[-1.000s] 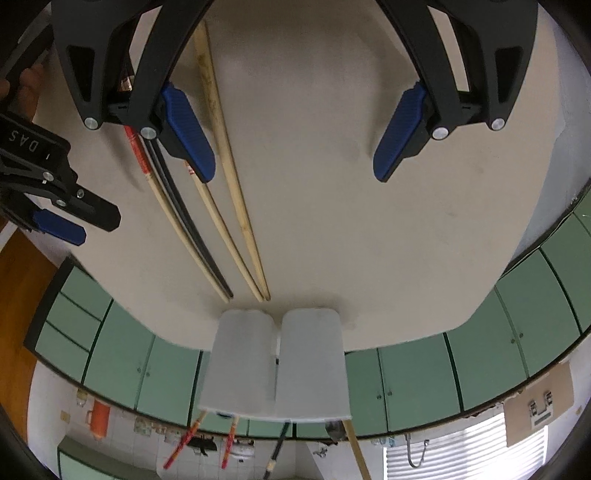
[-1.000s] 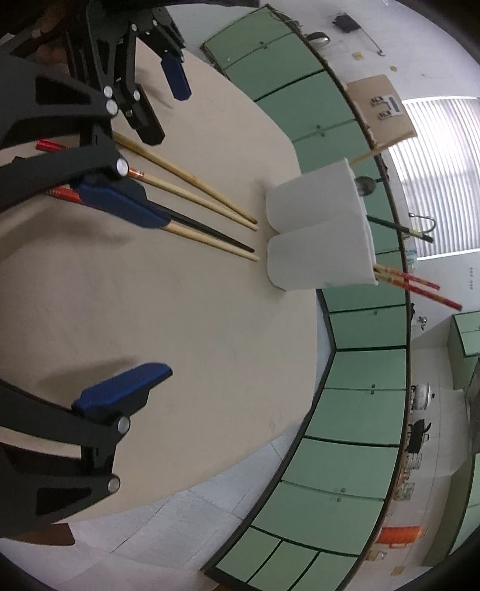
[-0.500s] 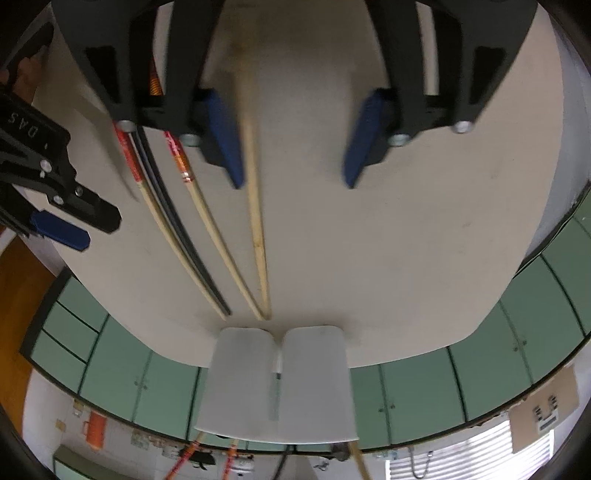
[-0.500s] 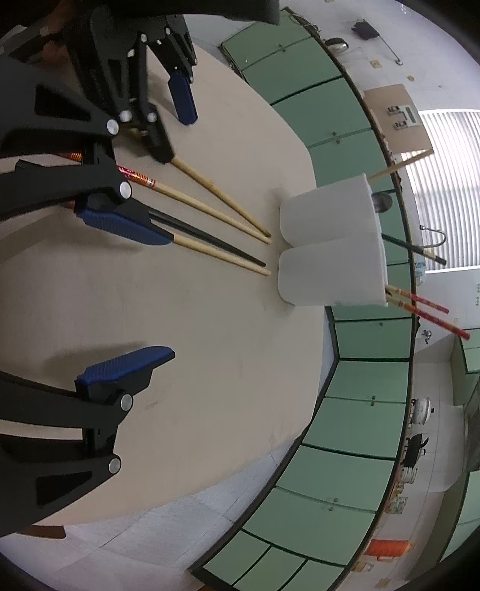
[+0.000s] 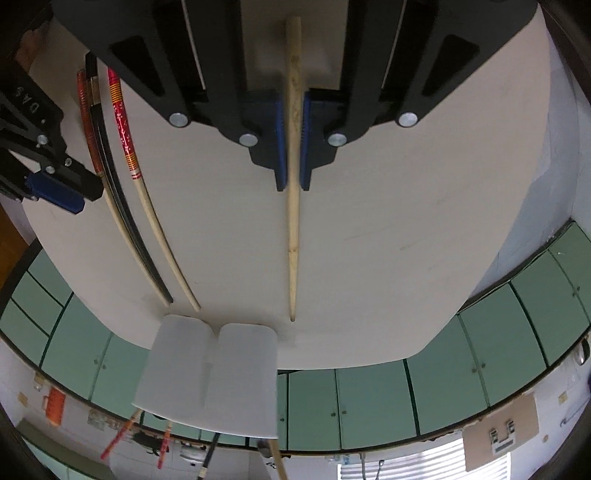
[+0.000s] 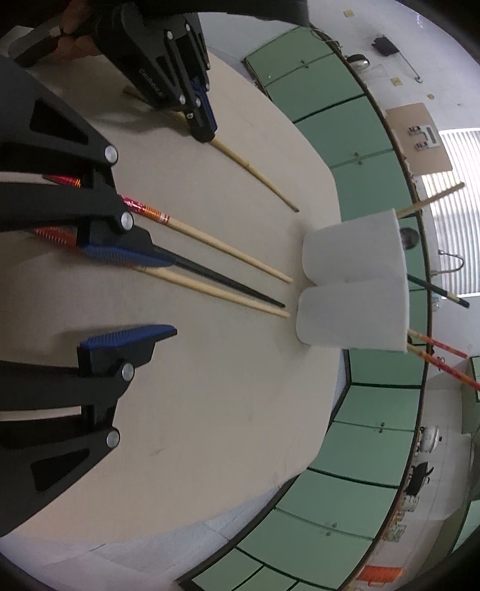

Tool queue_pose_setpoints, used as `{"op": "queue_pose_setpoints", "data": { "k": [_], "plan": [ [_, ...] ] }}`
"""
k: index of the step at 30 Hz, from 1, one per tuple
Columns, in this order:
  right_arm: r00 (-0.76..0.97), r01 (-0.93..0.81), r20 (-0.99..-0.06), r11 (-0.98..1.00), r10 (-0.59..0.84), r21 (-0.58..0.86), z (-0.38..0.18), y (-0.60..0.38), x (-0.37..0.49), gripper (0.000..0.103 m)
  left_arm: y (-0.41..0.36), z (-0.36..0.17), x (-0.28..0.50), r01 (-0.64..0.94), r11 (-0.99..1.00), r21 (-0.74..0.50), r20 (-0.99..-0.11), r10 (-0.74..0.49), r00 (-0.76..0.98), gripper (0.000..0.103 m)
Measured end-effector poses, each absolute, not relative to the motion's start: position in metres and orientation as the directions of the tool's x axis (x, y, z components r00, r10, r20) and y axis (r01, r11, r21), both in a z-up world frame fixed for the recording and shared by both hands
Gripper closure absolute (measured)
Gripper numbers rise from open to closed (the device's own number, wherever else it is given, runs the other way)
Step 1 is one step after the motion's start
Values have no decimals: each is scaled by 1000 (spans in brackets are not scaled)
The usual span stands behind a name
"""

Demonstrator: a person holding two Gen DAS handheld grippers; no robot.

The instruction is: Organize utensils

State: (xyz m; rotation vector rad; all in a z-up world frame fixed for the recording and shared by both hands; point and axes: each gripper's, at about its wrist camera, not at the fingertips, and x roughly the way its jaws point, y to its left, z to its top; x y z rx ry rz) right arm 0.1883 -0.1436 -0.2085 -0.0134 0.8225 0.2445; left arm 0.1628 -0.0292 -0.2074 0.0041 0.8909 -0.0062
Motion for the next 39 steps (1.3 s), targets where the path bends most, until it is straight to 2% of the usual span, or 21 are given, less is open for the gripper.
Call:
{"op": "queue_pose_setpoints", "data": {
  "k": [9,11,16,22,36,39],
  "plan": [
    [630,-241,-751,969,196,52,-211,-131,192,84,-28,-206,167,9,1000,16,-779,7,627,97],
    [631,-241,-751,969,193,46,-211,-130,192,94,-25,-206,168,5,1000,20,-780,12,626,97],
    [649,-182,-739,980,178,76,-210,-145,192,97,-22,-205,169,1,1000,16,-781,11,625,97],
    [653,-92,-747,992,122,81,-213,-171,194,97,-20,-204,175,-4,1000,17,-780,16,625,97],
    [658,-42,-746,994,103,99,-216,-179,238,97,-22,-208,219,15,1000,12,-785,0,620,96],
    [666,-51,-737,993,116,111,-215,-180,231,89,-23,-209,215,15,1000,21,-783,7,622,93]
  ]
}}
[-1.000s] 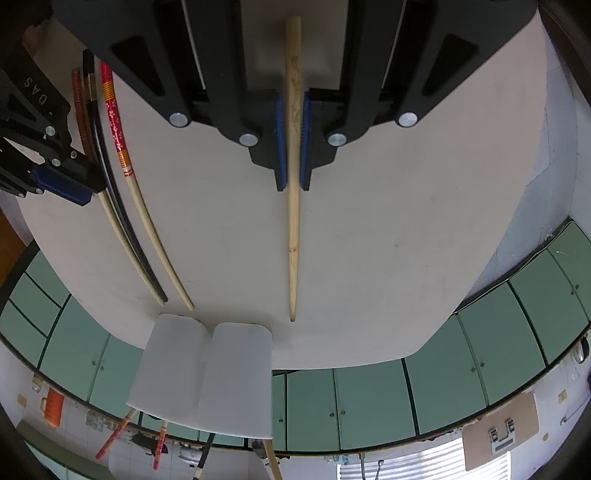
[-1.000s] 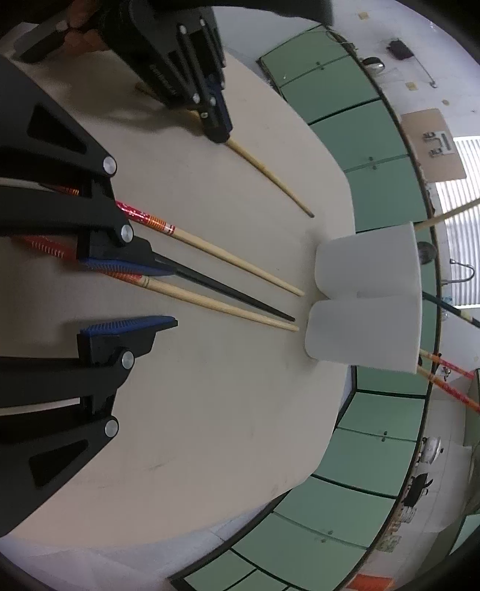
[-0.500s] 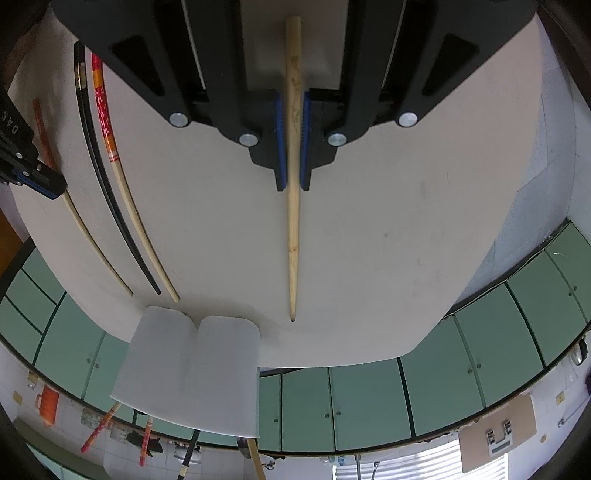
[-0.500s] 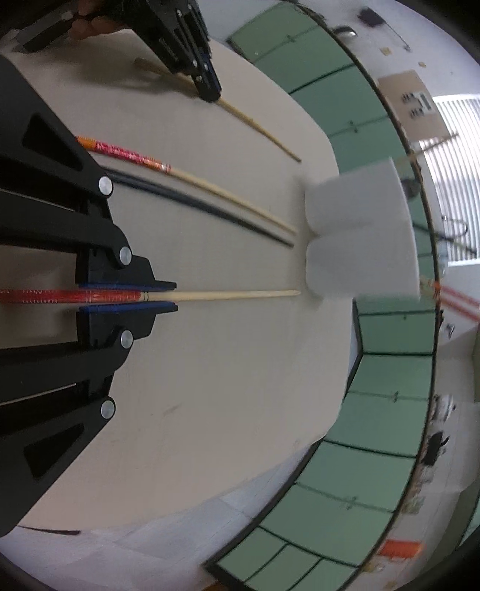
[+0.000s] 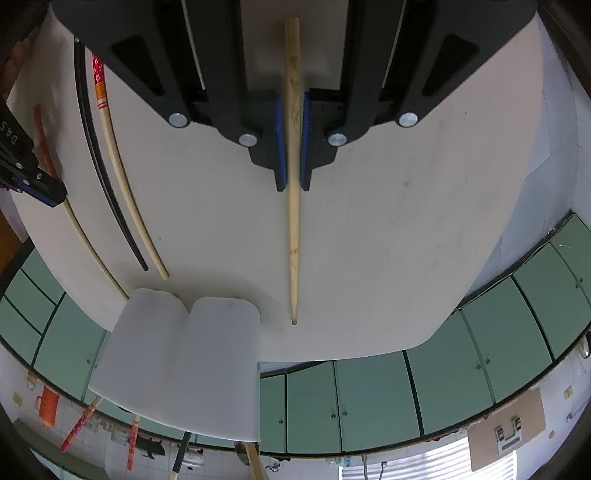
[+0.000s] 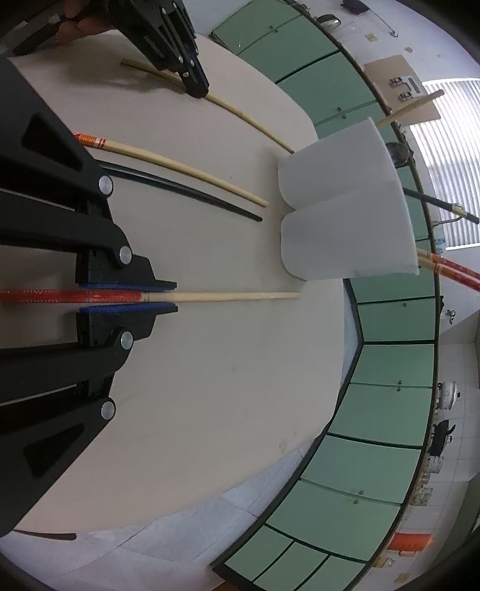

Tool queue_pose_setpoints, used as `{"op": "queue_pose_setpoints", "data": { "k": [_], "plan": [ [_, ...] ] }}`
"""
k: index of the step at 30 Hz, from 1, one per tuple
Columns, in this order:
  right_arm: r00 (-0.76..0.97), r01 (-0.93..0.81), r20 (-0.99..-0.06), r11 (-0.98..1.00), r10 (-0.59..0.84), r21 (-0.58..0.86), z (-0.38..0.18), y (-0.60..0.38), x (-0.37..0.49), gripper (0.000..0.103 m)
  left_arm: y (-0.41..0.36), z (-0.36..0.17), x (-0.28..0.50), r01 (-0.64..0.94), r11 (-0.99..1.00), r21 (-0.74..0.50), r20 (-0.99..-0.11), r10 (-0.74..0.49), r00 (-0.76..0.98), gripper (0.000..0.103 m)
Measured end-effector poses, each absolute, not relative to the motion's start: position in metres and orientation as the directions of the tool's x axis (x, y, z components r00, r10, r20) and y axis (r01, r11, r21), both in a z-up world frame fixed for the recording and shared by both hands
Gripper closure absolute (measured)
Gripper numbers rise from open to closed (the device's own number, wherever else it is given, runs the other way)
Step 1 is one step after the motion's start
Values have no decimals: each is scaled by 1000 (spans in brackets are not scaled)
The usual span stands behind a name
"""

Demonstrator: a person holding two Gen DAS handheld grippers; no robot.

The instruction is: Organize utensils

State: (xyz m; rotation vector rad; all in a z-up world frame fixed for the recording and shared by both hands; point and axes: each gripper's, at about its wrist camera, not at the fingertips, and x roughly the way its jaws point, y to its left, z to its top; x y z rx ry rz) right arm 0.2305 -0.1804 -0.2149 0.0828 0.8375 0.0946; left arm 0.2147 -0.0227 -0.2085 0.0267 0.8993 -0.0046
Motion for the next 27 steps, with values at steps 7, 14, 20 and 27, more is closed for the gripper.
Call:
{"op": "queue_pose_setpoints", "data": {
  "k": [7,14,20,27],
  "plan": [
    [656,-80,-741,989,145,122,-218,-186,195,80,-17,-210,179,31,999,16,-777,-7,630,66],
    [641,-121,-747,985,175,127,-216,-184,173,80,-11,-209,152,29,1000,8,-775,-12,631,65],
    [636,-116,-746,980,198,161,-217,-190,166,84,-10,-209,148,19,1000,0,-776,-12,630,65],
    [634,-134,-751,983,183,127,-217,-185,154,84,-7,-208,141,17,1000,-9,-777,-18,629,64]
  ]
}}
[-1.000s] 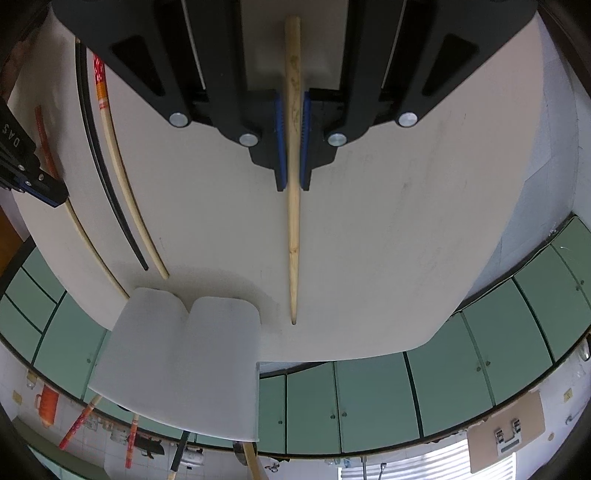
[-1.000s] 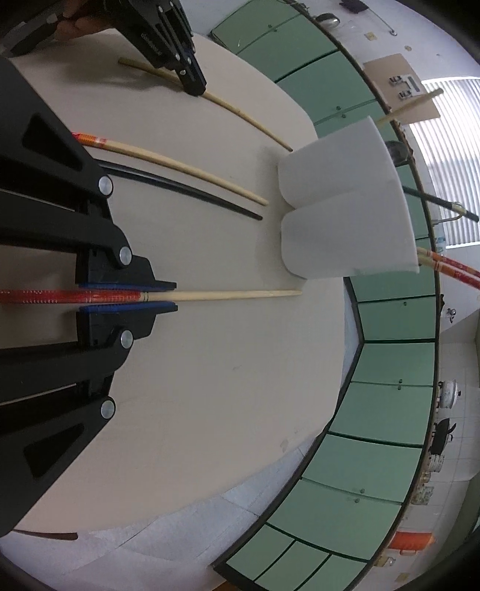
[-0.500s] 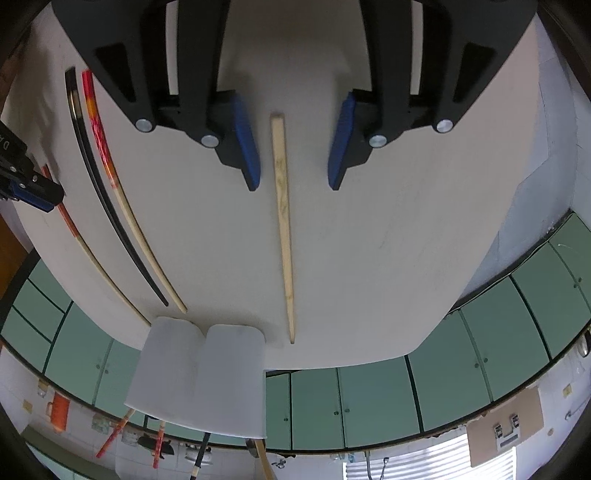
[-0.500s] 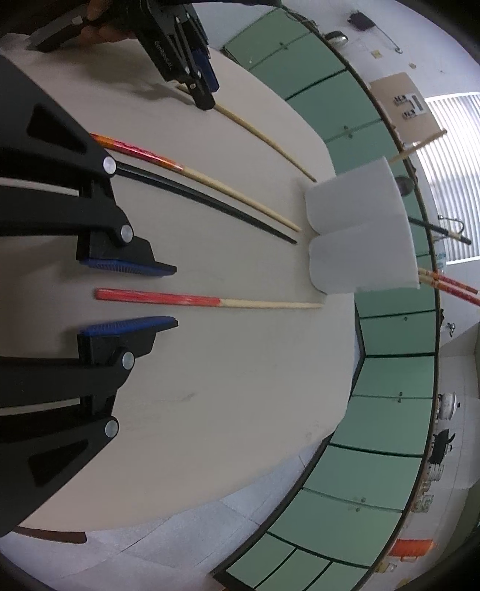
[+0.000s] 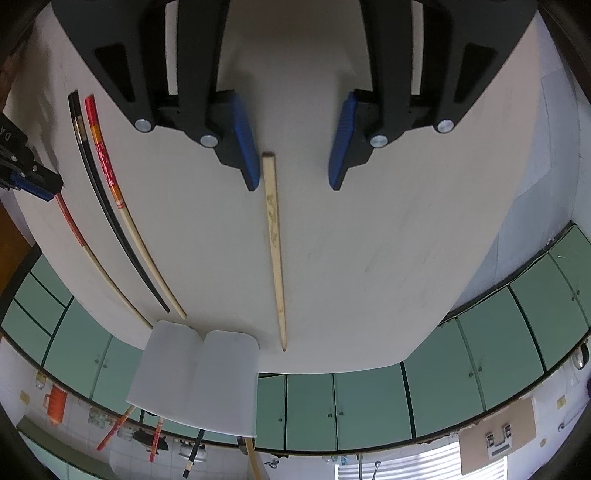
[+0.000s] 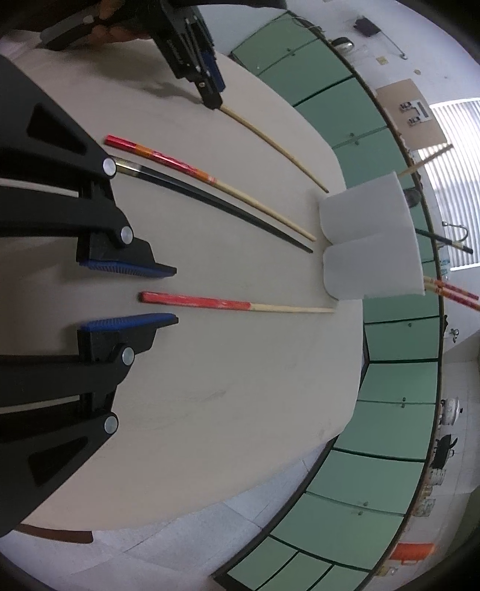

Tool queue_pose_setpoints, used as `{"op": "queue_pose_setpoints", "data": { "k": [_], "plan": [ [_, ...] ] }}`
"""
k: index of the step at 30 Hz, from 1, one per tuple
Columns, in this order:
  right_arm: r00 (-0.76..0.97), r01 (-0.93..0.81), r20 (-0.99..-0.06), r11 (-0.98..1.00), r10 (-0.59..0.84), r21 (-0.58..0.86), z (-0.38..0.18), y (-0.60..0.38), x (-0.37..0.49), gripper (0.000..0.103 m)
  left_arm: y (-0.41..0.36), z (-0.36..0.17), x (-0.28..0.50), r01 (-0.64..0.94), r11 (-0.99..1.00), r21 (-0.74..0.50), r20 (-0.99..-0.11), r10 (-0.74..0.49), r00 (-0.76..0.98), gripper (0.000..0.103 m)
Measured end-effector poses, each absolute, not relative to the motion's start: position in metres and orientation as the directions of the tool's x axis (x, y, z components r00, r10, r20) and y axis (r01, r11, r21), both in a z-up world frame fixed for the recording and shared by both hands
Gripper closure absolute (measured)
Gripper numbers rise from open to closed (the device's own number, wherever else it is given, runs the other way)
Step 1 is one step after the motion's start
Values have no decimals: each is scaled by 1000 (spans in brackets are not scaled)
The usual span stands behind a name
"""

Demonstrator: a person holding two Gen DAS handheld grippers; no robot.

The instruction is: Organize utensils

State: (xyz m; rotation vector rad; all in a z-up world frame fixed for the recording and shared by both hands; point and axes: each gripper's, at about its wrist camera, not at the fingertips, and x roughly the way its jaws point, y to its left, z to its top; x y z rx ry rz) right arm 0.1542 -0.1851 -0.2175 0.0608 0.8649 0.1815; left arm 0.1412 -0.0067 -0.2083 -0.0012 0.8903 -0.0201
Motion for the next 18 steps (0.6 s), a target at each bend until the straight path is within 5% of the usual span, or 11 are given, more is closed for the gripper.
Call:
{"op": "queue_pose_setpoints", "data": {
  "k": [18],
  "plan": [
    [644,-143,-750,987,152,77,-218,-180,150,87,-4,-208,139,18,999,-41,-774,-43,632,64]
  ]
}}
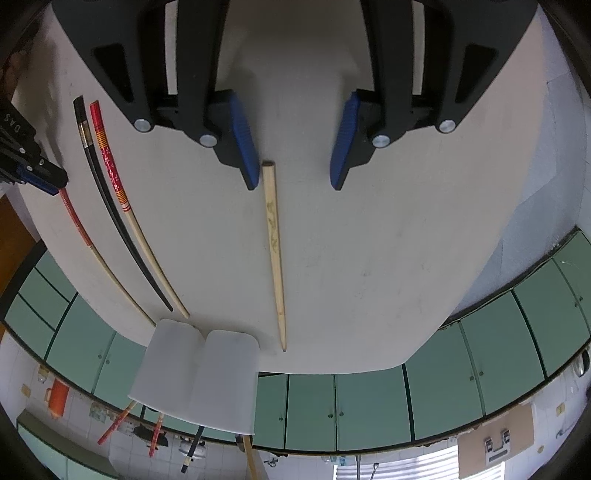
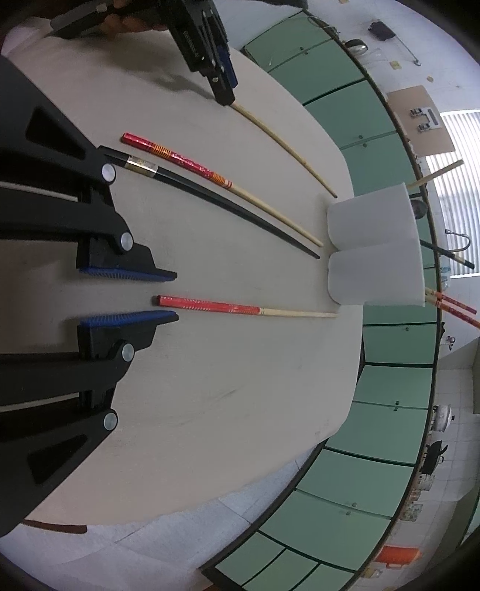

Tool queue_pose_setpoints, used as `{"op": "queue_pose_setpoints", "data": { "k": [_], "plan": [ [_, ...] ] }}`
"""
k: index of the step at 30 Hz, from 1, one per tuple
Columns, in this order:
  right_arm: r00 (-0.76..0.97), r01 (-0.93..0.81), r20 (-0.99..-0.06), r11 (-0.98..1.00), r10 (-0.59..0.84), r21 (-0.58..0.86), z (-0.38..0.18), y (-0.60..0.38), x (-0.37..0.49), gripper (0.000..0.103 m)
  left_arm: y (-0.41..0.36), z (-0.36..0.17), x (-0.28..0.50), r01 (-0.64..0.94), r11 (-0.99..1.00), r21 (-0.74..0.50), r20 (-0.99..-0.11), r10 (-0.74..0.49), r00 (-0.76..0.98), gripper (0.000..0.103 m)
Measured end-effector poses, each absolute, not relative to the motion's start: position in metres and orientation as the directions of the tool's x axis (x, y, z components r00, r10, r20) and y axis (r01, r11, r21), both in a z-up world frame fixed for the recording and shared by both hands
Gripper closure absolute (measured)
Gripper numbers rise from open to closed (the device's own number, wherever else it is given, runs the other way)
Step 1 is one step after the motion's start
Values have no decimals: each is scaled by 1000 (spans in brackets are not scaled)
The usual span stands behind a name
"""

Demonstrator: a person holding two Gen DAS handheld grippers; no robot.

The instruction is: Organize utensils

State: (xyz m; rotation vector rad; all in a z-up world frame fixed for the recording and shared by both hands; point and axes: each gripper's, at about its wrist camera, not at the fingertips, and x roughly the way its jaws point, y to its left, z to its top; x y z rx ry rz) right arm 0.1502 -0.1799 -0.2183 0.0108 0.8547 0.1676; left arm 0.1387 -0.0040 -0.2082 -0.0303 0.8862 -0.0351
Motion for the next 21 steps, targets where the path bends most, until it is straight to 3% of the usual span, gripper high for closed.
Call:
{"op": "queue_pose_setpoints", "data": {
  "k": [14,17,19,21],
  "plan": [
    [643,-142,-750,986,155,82,-219,-181,150,87,-13,-208,137,55,998,12,-776,-26,630,74],
    [642,-142,-750,986,157,85,-219,-182,150,88,-16,-208,137,69,997,20,-775,-29,631,83],
    [641,-145,-750,986,161,88,-219,-183,150,91,-19,-208,137,84,996,28,-776,-31,630,95],
    [640,-149,-751,985,164,88,-219,-182,151,96,-23,-209,136,90,994,55,-776,-14,631,96]
  ]
}}
